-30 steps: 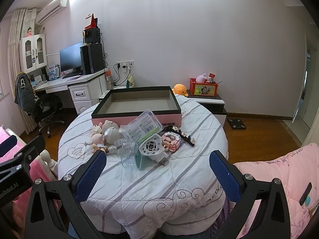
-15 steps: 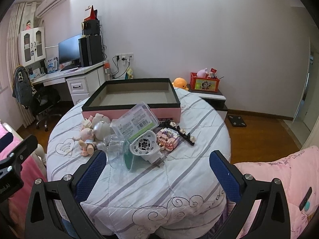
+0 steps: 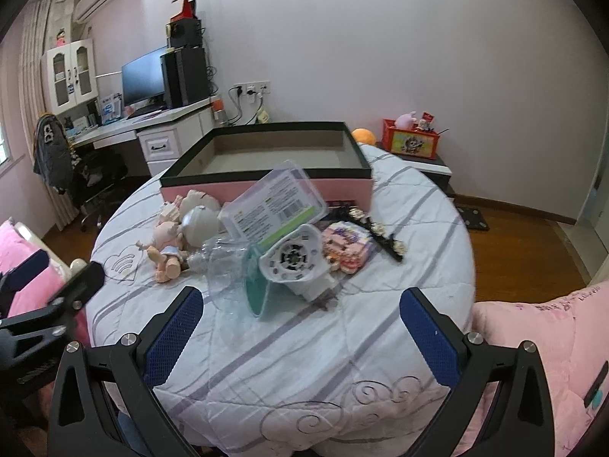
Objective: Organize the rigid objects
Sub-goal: 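Move both tools toward the cluster of items beside the box, then grasp the doll figurine with the left tool while the right tool grasps the clear cylinder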
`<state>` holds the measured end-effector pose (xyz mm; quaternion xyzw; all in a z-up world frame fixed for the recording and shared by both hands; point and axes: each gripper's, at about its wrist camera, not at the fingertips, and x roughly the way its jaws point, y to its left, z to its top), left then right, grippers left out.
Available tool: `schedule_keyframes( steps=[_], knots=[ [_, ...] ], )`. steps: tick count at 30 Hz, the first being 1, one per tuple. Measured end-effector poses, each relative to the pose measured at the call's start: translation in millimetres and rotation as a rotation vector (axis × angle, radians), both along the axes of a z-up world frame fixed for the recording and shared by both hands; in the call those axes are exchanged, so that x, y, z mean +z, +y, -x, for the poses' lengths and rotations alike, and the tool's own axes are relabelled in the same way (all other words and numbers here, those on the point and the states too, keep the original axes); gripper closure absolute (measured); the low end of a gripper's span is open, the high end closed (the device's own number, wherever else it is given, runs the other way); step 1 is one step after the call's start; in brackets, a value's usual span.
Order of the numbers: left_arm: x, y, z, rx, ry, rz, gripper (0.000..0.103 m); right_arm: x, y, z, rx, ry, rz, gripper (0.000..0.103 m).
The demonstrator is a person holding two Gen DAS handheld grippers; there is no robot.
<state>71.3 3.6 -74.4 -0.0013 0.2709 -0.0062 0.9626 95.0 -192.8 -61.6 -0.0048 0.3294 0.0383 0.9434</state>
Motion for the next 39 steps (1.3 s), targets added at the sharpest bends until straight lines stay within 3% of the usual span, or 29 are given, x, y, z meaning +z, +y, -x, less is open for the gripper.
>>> schedule_keyframes(
  steps=[11, 16, 21, 28, 30, 31, 37, 39],
  knots=[
    [-22, 10, -46, 0.021, 0.060, 0.054, 0.000, -20, 14, -26, 0.033, 0.031, -0.028, 0.000],
    [-32, 12, -58, 0.018, 0.091, 0.076, 0.000, -27, 21, -34, 0.053, 0.037, -0.029, 0.006],
    [-37, 10, -65, 0.001, 0.099, 0.093, 0.000, -35, 28, -42, 0.086, 0.053, -0.041, 0.031],
    [-37, 13, -72, -0.001, 0.114, 0.130, 0.000, -36, 30, -48, 0.084, 0.037, -0.049, 0.043],
    [-37, 10, -74, -0.008, 0.123, 0.125, 0.000, -39, 28, -49, 0.099, 0.057, -0.072, 0.062],
    [-37, 8, -75, -0.018, 0.124, 0.129, 0.000, -41, 27, -49, 0.098, 0.065, -0.078, 0.064],
    [-47, -4, -91, 0.005, 0.173, 0.087, 0.000, -43, 25, -48, 0.106, 0.060, -0.089, 0.064],
    [-53, -4, -99, 0.013, 0.195, 0.107, 0.000, -43, 25, -49, 0.107, 0.061, -0.090, 0.064]
  ],
)
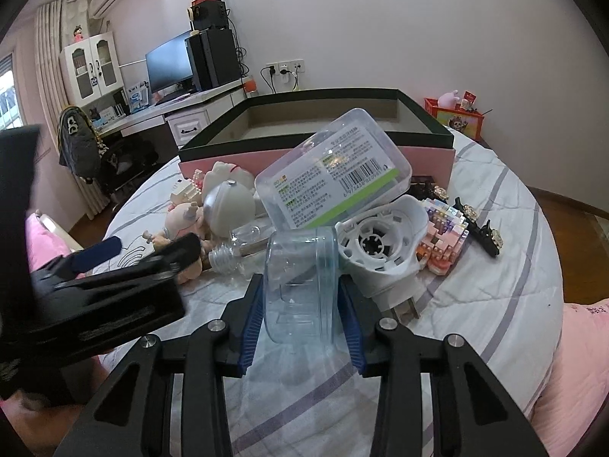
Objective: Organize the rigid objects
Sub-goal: 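Grasp the doll figurine with the left tool while the right tool grasps the clear cylinder, then lift the doll with the left tool while the right tool carries the cylinder over the box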
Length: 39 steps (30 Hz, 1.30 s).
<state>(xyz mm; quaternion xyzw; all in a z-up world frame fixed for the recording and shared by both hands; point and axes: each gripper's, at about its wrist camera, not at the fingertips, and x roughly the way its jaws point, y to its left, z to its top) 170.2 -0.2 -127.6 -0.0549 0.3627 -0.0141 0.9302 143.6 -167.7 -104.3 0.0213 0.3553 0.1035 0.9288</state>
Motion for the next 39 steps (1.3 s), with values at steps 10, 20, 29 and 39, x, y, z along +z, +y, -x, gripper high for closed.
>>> schedule_keyframes(
  steps=[10, 20, 29, 39],
  knots=[
    [-4, 9, -6, -0.024, 0.020, 0.093, 0.026, 1, 2, -1, 0.007, -0.006, 0.002, 0.064],
    [-5, -1, -14, -0.043, 0.028, 0.052, 0.034, -7, 8, -10, 0.001, 0.011, 0.021, 0.064],
    [-3, 7, -1, -0.077, 0.010, 0.134, 0.058, -1, -1, -1, 0.010, 0.007, -0.024, 0.064],
    [1, 12, 17, -0.079, 0.026, 0.099, 0.060, 8, -8, 7, 0.019, 0.021, -0.066, 0.064]
  ],
)
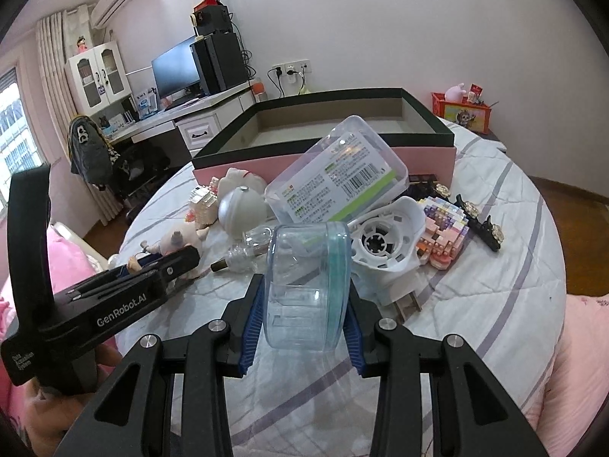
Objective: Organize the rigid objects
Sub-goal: 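Lift the doll with the left tool while the right tool carries the cylinder over the box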
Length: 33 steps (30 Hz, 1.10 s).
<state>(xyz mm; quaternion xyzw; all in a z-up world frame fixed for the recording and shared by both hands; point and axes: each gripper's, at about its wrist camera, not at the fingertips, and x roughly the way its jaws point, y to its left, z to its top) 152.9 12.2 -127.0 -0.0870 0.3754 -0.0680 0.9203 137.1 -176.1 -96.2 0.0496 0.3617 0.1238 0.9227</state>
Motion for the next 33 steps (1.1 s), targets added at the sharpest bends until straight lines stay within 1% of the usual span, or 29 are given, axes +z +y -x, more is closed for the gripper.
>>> schedule_keyframes(
  steps=[2, 4, 6, 7, 8, 9, 12, 19, 24, 28, 33],
  knots=[
    [-2, -2, -3, 0.004, 0.010, -0.036, 0.057, -5, -1, -4, 0.001, 0.023, -0.009, 0.064],
    [-5, -7, -9, 0.013, 0.026, -0.078, 0.047, -12, -1, -7, 0.000, 0.052, -0.011, 0.064],
    [-7, -12, -13, 0.018, 0.015, -0.124, 0.045, -14, -2, -8, -0.003, 0.053, -0.025, 0.064],
    [-7, -15, -14, 0.016, 0.010, -0.137, 0.047, -13, -2, -9, -0.004, 0.053, -0.028, 0.064],
    [-7, -16, -14, 0.016, 0.004, -0.138, 0.051, -13, -2, -10, -0.001, 0.054, -0.029, 0.064],
    [-7, -16, -14, 0.019, 0.003, -0.131, 0.057, -13, -2, -10, 0.001, 0.057, -0.028, 0.064],
    [-6, -9, -13, 0.021, 0.001, -0.092, 0.060, -12, -1, -11, 0.006, 0.058, -0.027, 0.064],
    [-1, -2, -4, 0.018, 0.011, -0.089, 0.060, -7, -7, -6, 0.011, 0.071, -0.057, 0.064],
    [9, -5, 7, 0.014, 0.021, -0.110, 0.060, 8, -13, -1, 0.008, 0.070, -0.065, 0.064],
    [27, -12, 16, 0.005, -0.001, -0.136, 0.060, 23, -16, 2, 0.011, 0.063, -0.065, 0.064],
    [62, -20, 20, -0.023, -0.053, -0.133, 0.060, 51, -21, 2, 0.002, 0.019, -0.052, 0.064]
  ],
)
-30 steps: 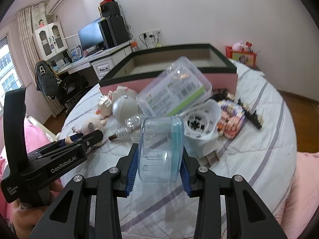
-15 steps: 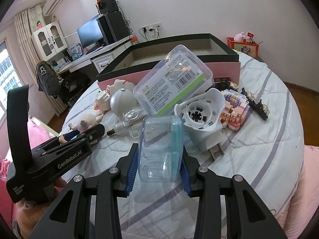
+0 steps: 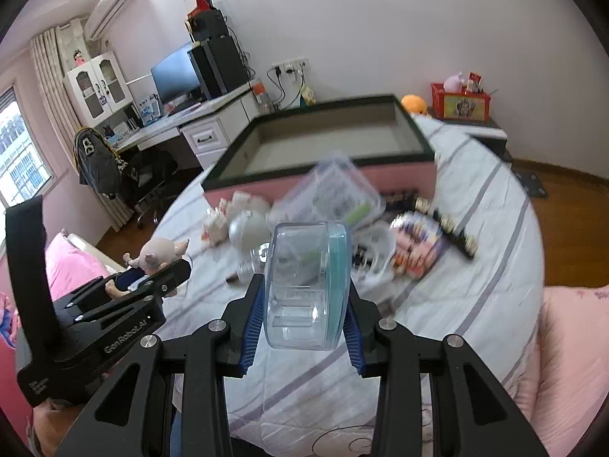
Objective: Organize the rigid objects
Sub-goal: 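Lift the doll with the left tool while the right tool carries the cylinder over the box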
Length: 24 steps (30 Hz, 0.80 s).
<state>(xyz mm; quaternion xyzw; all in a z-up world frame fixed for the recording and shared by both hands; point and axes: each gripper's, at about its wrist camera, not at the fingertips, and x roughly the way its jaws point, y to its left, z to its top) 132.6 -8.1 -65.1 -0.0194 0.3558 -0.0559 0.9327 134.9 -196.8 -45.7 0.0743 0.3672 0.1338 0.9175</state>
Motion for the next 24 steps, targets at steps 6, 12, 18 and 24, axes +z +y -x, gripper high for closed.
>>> schedule_keyframes(
  steps=[6, 12, 18, 24],
  knots=[
    [47, -14, -14, -0.044, -0.081, 0.018, 0.060, 42, -11, -17, -0.012, -0.075, 0.017, 0.064],
    [84, -18, -47, -0.053, -0.152, 0.024, 0.060, 80, -17, -52, -0.023, -0.157, 0.045, 0.064],
    [95, -24, -92, -0.051, -0.174, 0.024, 0.060, 94, -15, -98, -0.034, -0.196, 0.086, 0.064],
    [81, -28, -152, -0.034, -0.140, 0.024, 0.060, 76, -8, -155, -0.030, -0.162, 0.123, 0.064]
  ],
)
